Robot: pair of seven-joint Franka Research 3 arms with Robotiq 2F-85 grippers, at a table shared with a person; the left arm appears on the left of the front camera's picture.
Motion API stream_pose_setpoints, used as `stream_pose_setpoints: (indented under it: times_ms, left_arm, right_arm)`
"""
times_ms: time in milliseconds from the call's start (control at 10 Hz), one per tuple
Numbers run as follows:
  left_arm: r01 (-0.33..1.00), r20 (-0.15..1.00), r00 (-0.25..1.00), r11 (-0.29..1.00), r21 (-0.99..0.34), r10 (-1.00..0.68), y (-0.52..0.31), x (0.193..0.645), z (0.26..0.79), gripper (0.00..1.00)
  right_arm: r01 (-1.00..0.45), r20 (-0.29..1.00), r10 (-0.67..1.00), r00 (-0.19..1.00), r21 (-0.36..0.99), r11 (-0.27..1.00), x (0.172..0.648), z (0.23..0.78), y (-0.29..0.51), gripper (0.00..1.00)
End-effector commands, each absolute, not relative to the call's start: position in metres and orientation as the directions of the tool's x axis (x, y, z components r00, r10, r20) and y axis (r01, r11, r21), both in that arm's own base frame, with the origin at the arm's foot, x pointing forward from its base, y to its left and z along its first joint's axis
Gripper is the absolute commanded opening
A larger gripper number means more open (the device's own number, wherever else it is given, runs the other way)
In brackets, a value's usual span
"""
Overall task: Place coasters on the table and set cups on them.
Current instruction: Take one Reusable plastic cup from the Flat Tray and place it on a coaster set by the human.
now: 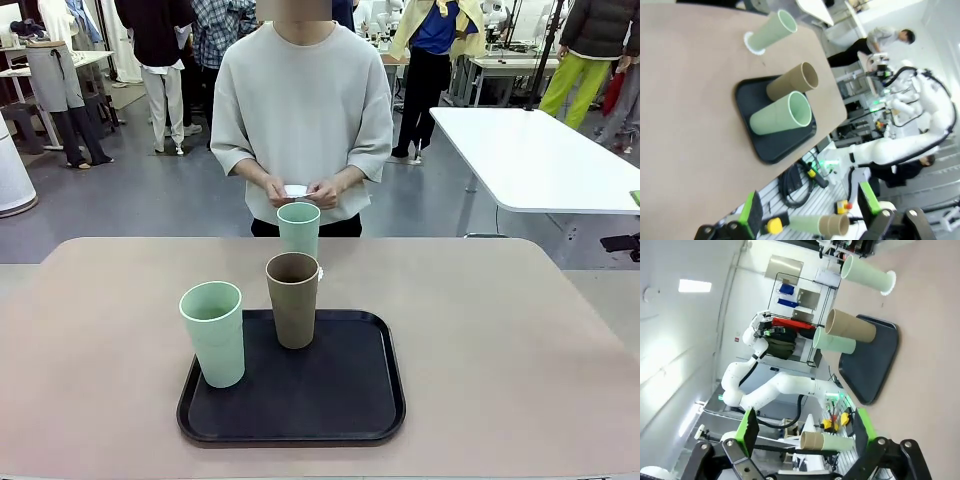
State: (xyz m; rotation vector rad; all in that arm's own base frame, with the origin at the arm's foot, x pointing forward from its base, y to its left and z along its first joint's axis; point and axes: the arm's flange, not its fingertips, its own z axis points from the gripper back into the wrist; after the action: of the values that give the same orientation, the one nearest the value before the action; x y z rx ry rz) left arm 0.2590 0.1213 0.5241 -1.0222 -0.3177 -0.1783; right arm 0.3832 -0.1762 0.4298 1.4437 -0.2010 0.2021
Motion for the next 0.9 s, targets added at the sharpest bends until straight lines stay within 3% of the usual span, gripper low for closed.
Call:
stream_pose_setpoints:
  times_ms: [0, 100, 400, 800]
  left_arm:
    - [0.297, 0.344, 0.939, 0.502, -0.813, 0.001, 0.121, 0.258, 0.526, 1.0]
    - [0.297, 0.344, 0.939, 0.502, -0.813, 0.001, 0.121, 0.258, 0.526, 1.0]
    - [0.297, 0.344, 0.939, 0.502, -0.813, 0.001, 0.121, 0.258, 0.526, 1.0]
    - [0.297, 0.344, 0.939, 0.502, -0.813, 0.001, 0.121, 0.258, 0.526, 1.0]
  right_arm:
    - [-0.196, 0.194, 0.03, 0.981, 0.97, 0.141, 0.394, 0.438, -0.18, 1.0]
    - [-0.147, 0.146, 0.015, 0.989, 0.973, 0.18, 0.395, 0.437, -0.18, 1.0]
    - [-0.14, 0.167, -0.056, 0.984, 0.935, 0.326, 0.394, 0.45, -0.138, 1.0]
    - [-0.095, 0.103, -0.007, 0.995, 0.938, 0.332, 0.393, 0.452, -0.131, 1.0]
